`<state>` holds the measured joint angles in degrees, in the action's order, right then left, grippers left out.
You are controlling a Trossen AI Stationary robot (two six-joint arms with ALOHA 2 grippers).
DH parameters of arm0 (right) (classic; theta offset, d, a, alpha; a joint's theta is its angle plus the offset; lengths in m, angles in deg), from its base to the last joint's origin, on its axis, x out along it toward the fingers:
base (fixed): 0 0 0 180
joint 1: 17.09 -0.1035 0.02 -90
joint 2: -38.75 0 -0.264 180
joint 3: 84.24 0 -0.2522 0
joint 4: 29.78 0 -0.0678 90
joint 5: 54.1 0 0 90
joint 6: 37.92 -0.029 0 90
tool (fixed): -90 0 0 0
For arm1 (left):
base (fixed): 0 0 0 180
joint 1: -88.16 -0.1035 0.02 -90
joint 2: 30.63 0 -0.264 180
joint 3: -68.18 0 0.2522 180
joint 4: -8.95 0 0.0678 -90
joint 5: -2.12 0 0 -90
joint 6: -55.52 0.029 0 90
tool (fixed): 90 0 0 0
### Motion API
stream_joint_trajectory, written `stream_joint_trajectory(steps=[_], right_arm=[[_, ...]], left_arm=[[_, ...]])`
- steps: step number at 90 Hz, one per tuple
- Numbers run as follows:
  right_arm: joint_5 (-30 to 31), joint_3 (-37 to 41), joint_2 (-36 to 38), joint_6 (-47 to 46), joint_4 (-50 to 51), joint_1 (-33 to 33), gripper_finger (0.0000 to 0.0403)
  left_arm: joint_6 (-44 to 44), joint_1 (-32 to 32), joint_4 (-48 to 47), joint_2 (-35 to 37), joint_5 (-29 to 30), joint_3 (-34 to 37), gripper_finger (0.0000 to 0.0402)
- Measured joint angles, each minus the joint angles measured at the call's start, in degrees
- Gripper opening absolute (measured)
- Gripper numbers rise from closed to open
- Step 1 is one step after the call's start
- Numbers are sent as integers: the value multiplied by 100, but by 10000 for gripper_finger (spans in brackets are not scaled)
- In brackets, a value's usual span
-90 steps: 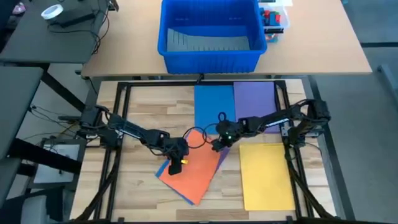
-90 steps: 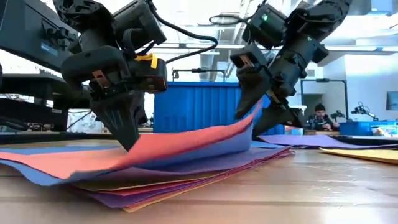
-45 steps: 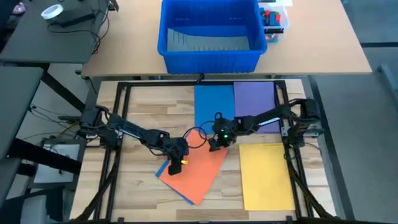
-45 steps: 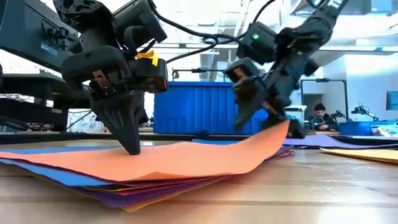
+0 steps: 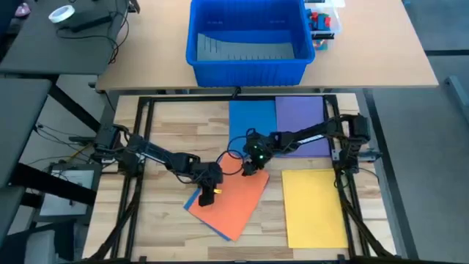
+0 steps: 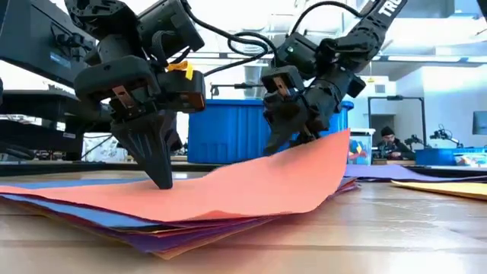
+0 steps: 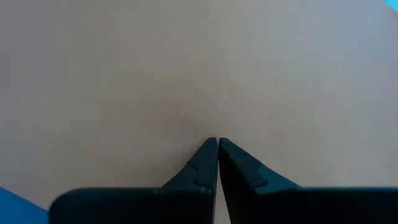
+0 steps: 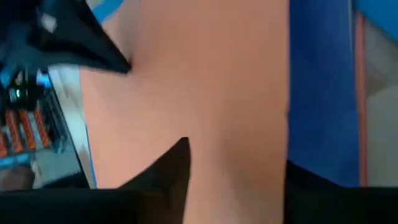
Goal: Organize paper
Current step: Put the orange paper on the table
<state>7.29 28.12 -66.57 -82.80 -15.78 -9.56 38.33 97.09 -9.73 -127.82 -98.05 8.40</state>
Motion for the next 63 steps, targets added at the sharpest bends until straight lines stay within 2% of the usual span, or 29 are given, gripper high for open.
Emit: stream_joint_trajectory(steps=[6, 10, 27, 42, 63], right_arm=[[-42, 0, 17, 208, 120, -32, 32], [-65, 0, 61, 323, 248, -37, 14], [-76, -222, 384, 847, 828, 68, 1], [-114, -620, 615, 1446, 1504, 239, 0], [-145, -734, 632, 1696, 1630, 162, 0]], left_arm=[[18, -12, -189, 111, 19, -8, 0], [62, -41, -460, 215, 25, -80, 0], [397, -246, -1732, 905, 34, -537, 0], [485, -459, -2291, 1560, 42, -695, 0], [-68, -610, -2595, 1848, 778, -509, 0]])
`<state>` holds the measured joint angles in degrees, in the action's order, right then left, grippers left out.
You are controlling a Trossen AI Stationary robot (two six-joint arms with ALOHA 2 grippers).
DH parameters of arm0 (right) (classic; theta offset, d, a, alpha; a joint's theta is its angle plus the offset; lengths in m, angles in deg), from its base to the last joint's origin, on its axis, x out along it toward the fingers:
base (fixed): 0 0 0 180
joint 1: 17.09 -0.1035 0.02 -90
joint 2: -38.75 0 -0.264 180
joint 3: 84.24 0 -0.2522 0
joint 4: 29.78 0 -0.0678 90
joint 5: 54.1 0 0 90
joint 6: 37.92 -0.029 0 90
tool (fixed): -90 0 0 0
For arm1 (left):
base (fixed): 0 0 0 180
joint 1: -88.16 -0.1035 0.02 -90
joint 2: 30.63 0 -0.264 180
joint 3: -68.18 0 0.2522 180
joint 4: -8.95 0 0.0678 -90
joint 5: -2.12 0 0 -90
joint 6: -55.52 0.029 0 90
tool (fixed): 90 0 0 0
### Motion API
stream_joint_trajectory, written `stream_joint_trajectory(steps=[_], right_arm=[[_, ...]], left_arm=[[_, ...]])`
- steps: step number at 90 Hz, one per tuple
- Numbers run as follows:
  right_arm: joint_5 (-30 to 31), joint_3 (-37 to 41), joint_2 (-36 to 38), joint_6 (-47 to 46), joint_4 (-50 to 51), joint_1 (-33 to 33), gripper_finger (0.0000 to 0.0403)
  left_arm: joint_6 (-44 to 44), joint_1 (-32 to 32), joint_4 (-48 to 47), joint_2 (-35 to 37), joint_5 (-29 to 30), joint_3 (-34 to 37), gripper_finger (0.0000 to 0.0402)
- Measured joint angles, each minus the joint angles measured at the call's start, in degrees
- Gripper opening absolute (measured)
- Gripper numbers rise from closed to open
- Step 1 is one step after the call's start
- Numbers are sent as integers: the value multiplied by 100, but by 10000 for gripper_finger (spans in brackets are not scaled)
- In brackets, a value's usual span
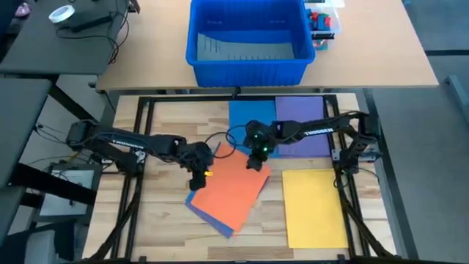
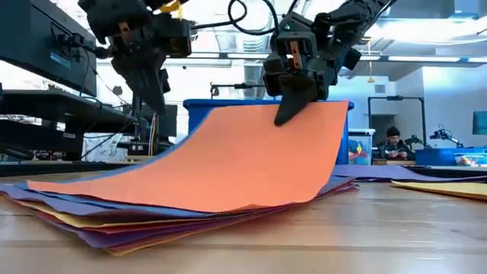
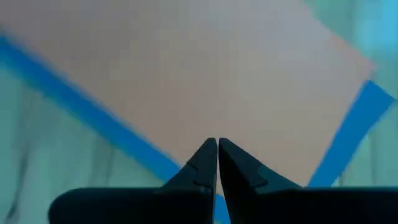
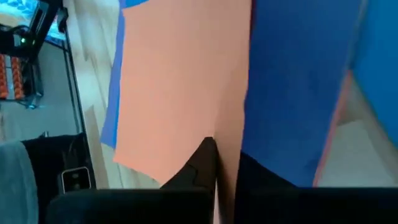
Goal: Organize paper
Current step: Put the orange paper on the table
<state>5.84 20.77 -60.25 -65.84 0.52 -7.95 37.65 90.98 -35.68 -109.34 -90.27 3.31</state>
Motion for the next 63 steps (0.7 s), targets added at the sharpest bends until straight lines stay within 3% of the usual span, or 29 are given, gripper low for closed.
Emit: stream_joint_trajectory(steps=[11, 23, 45, 63], right_arm=[[2, 0, -4, 116, 4, -200, 0], [65, 0, -4, 115, 4, -373, 0], [210, 0, -4, 35, -5, -592, 0], [295, 0, -7, -120, -5, -653, 0]], left_arm=[[-692, -85, 42, -4, 102, 143, 0], [-1184, -190, 789, -11, -803, 361, 0], [-1600, -370, 2015, -117, -1156, 1110, 1], [-2293, -565, 3254, -115, -1589, 1546, 37]])
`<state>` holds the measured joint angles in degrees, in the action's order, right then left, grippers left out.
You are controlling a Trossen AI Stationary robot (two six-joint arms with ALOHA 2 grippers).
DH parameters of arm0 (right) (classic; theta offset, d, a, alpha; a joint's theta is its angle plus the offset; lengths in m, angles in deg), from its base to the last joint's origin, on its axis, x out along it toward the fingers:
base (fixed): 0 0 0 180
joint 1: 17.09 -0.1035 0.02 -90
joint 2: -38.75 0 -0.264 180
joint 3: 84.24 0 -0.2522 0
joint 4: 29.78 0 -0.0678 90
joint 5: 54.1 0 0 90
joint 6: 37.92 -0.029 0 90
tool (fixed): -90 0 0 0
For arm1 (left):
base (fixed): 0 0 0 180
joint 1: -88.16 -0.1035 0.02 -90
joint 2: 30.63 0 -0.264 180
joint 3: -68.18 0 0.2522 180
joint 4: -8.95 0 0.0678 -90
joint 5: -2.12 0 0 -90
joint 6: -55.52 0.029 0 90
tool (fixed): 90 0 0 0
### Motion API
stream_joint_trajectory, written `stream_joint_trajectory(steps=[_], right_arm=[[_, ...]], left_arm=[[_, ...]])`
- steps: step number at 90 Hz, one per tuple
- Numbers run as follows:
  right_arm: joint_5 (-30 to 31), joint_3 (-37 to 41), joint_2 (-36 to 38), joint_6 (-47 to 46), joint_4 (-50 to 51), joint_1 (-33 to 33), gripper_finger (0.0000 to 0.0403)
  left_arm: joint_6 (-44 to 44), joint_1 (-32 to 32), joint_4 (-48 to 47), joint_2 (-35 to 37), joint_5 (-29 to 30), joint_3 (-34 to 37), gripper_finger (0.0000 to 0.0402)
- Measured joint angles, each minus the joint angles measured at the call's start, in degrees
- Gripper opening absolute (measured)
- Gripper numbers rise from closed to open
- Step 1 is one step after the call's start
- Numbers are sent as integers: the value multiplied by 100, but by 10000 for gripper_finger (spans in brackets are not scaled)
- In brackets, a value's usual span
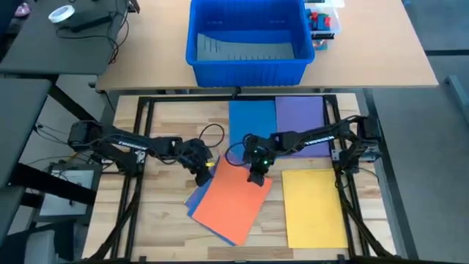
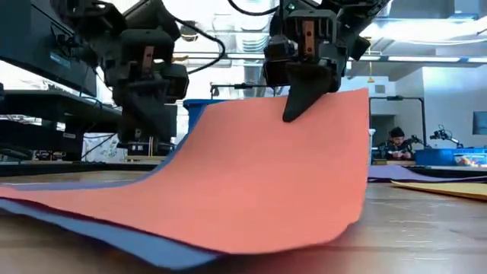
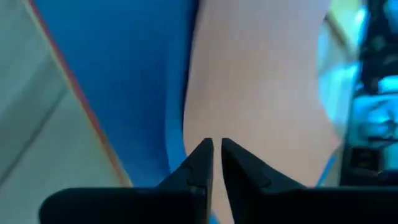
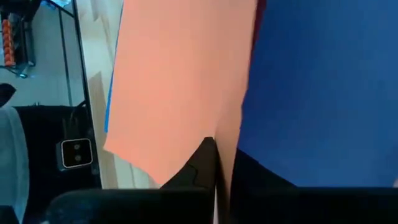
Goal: Organize paper
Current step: Put the orange paper on the table
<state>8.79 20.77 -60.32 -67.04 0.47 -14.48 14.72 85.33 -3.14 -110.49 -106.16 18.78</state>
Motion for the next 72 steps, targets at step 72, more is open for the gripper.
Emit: stream_joint_trajectory(steps=[72], right_arm=[[17, -180, 33, -92, -196, -370, 0]], left_arm=[[867, -94, 178, 0, 423, 66, 98]])
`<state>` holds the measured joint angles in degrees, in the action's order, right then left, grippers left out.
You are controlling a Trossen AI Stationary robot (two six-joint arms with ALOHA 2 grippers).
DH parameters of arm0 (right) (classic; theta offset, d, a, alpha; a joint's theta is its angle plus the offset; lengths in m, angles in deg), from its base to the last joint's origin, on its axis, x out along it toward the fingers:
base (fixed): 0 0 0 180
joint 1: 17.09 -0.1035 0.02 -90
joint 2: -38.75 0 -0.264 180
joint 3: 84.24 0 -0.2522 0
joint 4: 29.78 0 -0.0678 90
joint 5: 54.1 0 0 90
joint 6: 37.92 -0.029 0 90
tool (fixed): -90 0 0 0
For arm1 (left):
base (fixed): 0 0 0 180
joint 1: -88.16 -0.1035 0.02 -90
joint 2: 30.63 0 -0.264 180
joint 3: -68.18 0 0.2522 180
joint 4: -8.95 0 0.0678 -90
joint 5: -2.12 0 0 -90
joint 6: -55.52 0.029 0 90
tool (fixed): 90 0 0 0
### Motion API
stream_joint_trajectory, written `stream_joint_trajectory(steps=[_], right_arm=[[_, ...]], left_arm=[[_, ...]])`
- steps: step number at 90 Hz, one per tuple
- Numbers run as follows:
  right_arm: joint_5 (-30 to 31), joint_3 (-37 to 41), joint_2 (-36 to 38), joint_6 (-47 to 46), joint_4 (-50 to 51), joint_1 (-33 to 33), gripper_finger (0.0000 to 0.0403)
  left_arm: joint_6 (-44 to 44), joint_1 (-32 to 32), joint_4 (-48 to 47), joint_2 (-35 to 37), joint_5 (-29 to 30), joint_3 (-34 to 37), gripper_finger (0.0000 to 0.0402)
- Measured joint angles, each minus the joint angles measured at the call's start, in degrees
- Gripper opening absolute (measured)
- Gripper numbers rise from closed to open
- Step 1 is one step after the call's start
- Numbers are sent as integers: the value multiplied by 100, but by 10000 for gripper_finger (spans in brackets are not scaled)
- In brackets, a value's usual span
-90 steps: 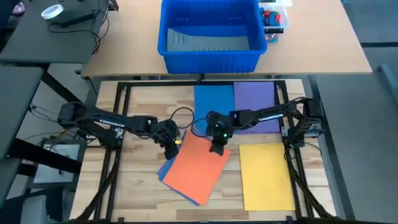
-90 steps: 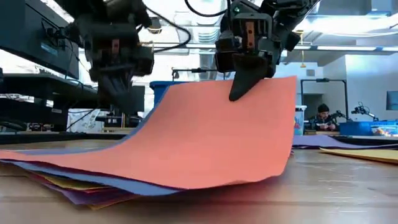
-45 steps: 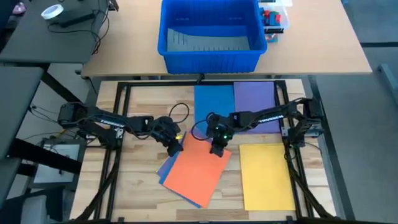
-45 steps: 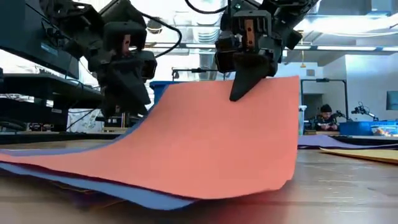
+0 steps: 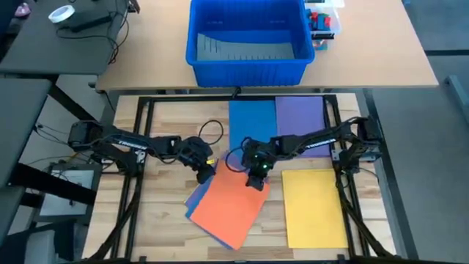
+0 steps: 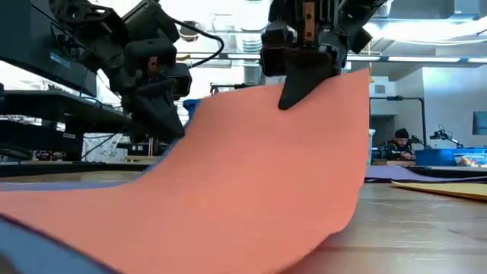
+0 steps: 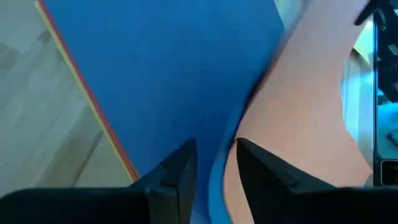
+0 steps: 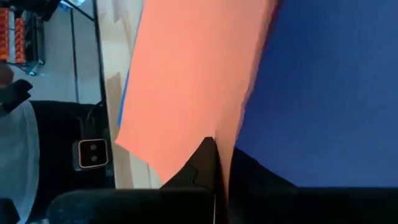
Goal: Organize paper
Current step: Put the orange paper on the table
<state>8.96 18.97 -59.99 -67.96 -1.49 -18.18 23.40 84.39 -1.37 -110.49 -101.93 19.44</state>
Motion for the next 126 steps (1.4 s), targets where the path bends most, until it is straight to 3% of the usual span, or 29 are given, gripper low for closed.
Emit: stream_joint_trajectory(steps=[42, 61, 81, 106, 126], right_arm=[[147, -52, 4, 57, 176, 193, 0], [145, -52, 4, -4, 166, 193, 0], [139, -150, 173, -122, 307, 324, 7], [217, -495, 695, 483, 334, 715, 64], [163, -495, 697, 509, 330, 763, 68]], left_arm=[[-199, 2, 1033, 0, -1397, -7, 90], [-168, 2, 1016, 0, -1416, -7, 8], [-242, 88, 1004, 0, -1416, -7, 0], [-236, 345, 1070, 4, -1416, -11, 0], [-245, 372, 1129, 53, -1408, -11, 0]])
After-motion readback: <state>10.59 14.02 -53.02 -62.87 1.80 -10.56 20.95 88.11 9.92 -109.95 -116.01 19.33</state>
